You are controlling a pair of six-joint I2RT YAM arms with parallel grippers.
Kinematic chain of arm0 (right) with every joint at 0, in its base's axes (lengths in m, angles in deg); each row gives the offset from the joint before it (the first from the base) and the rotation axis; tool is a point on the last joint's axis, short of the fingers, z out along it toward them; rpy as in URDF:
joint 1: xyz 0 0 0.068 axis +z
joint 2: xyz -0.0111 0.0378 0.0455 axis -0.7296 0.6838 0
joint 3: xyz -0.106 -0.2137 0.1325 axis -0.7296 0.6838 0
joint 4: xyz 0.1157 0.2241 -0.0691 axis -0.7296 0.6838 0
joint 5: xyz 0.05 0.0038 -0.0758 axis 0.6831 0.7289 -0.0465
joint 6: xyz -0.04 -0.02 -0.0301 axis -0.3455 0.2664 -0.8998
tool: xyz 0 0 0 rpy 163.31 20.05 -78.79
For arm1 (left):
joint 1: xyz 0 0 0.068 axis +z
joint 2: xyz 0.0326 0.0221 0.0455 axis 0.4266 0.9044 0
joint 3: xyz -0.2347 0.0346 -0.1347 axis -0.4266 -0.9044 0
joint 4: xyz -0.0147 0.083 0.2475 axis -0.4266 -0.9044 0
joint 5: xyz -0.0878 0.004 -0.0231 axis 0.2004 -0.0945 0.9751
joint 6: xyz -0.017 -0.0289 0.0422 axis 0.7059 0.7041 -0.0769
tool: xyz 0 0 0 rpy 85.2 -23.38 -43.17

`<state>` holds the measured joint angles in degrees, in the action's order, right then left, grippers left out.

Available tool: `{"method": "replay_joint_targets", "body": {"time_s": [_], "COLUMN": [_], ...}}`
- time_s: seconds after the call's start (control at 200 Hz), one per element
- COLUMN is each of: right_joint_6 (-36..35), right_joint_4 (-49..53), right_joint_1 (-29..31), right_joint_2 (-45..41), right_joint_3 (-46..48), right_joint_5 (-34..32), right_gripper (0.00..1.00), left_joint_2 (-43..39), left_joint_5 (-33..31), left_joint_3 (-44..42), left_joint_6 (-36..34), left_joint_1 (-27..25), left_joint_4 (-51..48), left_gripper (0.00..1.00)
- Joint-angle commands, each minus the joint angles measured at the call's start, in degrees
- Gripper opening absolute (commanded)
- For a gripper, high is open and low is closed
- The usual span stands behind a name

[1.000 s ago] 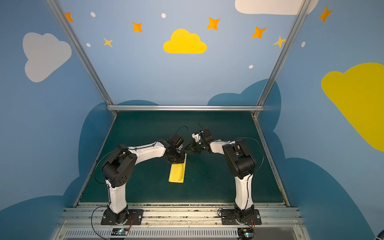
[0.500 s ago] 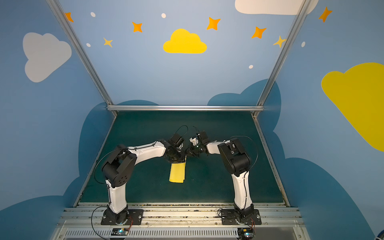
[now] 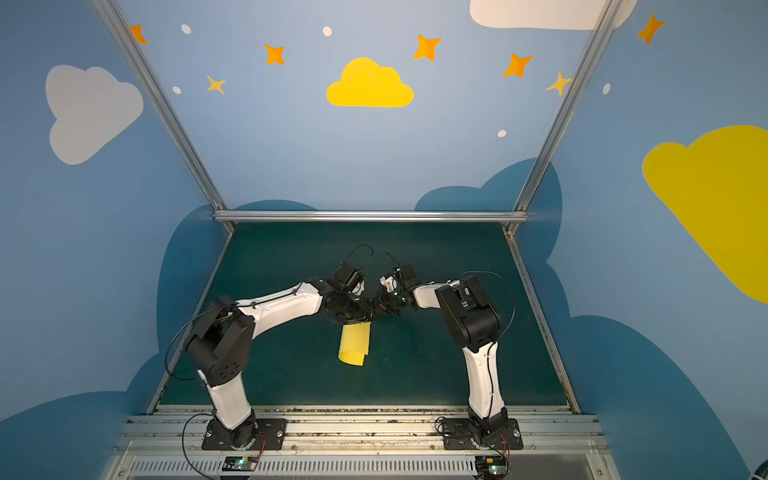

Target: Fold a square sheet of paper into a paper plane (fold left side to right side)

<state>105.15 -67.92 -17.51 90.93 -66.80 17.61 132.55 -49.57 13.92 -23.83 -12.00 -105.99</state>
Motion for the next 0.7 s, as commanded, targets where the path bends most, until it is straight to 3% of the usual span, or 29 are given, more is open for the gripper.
{"method": "replay_joint_targets", "body": {"time_s": [0.0,0.285,0.696], "right_joint_6": [-1.34,-1.76,-1.30], "right_joint_4": [2.80,2.96,2.36], "right_joint_1": [-0.26,-0.25,-0.26], "right_joint_2": [1.60,2.26,1.91], "right_joint_3": [1.35,1.35,1.72], "right_joint_5": [-2.00,-1.98,-1.71], "right_gripper": [0.00,0.00,0.00], "left_joint_2": [-4.83,-6.45,0.49], "left_joint_5": [0.50,5.02,10.99], "left_joint_3": [-1.23,-6.57,-9.89], "left_joint_6": [-2.42,-6.28,-5.39], "left_joint_1": [2.74,12.29,11.94], "left_joint_4": [-3.28,-4.05,1.88], "left_gripper": [0.62,0.71,0.71]}}
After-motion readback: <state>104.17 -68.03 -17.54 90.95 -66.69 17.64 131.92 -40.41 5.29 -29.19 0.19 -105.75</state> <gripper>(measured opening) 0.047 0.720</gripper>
